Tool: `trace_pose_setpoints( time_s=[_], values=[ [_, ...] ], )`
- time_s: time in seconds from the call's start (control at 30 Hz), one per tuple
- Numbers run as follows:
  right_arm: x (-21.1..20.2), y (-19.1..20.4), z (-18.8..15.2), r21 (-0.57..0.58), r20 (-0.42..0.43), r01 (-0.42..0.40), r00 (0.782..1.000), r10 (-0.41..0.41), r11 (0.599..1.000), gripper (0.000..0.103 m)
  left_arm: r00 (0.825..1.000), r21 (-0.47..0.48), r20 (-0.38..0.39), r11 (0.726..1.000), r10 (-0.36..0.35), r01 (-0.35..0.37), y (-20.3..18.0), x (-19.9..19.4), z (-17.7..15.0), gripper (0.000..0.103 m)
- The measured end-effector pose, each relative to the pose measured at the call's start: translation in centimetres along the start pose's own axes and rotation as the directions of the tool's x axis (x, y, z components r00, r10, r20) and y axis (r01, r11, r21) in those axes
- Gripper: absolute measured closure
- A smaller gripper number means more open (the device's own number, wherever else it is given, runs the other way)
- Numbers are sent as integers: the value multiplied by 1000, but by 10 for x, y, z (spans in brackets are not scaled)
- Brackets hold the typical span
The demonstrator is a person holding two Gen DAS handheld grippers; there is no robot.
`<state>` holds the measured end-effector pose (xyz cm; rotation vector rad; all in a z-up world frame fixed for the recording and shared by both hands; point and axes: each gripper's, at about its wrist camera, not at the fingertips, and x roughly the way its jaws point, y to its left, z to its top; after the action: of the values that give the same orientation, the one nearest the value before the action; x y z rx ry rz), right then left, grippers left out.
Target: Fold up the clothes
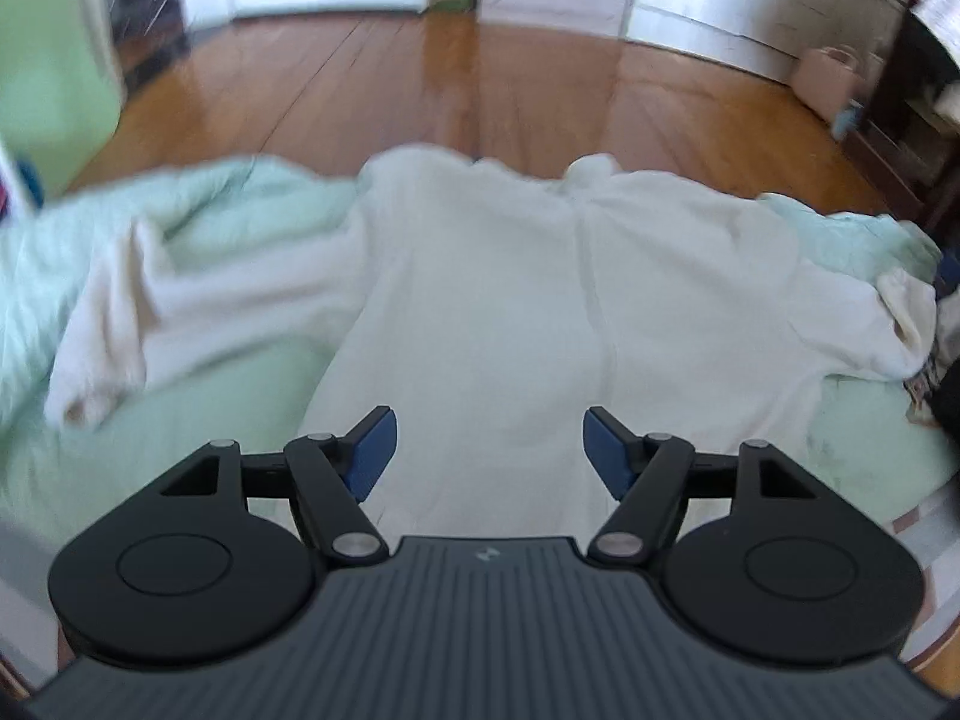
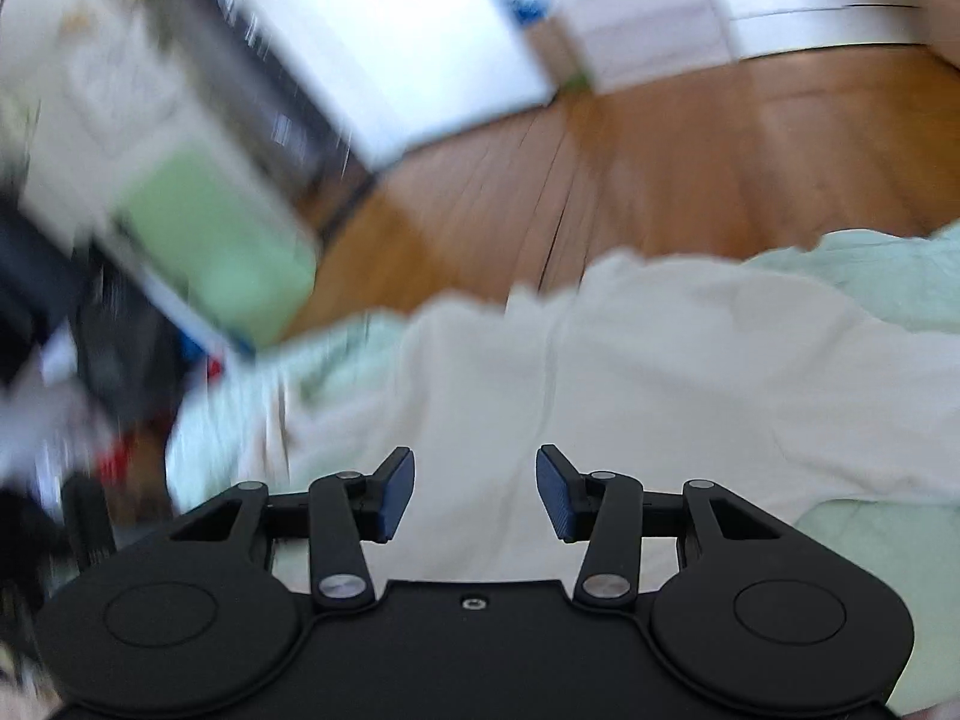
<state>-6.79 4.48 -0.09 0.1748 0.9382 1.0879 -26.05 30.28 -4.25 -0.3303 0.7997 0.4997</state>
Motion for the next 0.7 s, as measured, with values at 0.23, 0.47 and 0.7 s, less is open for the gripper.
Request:
trace_pose_setpoints(
  time_s=[0.23, 0.47, 0.7],
  values=[
    [65, 10, -51, 76, 57, 200, 977, -205, 977, 52, 1000, -159, -3, 987, -12, 11, -29, 20, -21, 32],
    [97, 16, -83, 69, 67, 291, 953, -295, 954, 52, 982, -138, -114, 981, -153, 137, -36, -39, -69, 32],
    [126, 59, -101, -174, -24, 210, 976, -218, 962, 51, 993, -196, -98, 979, -69, 49, 29, -68, -105, 31]
  ],
)
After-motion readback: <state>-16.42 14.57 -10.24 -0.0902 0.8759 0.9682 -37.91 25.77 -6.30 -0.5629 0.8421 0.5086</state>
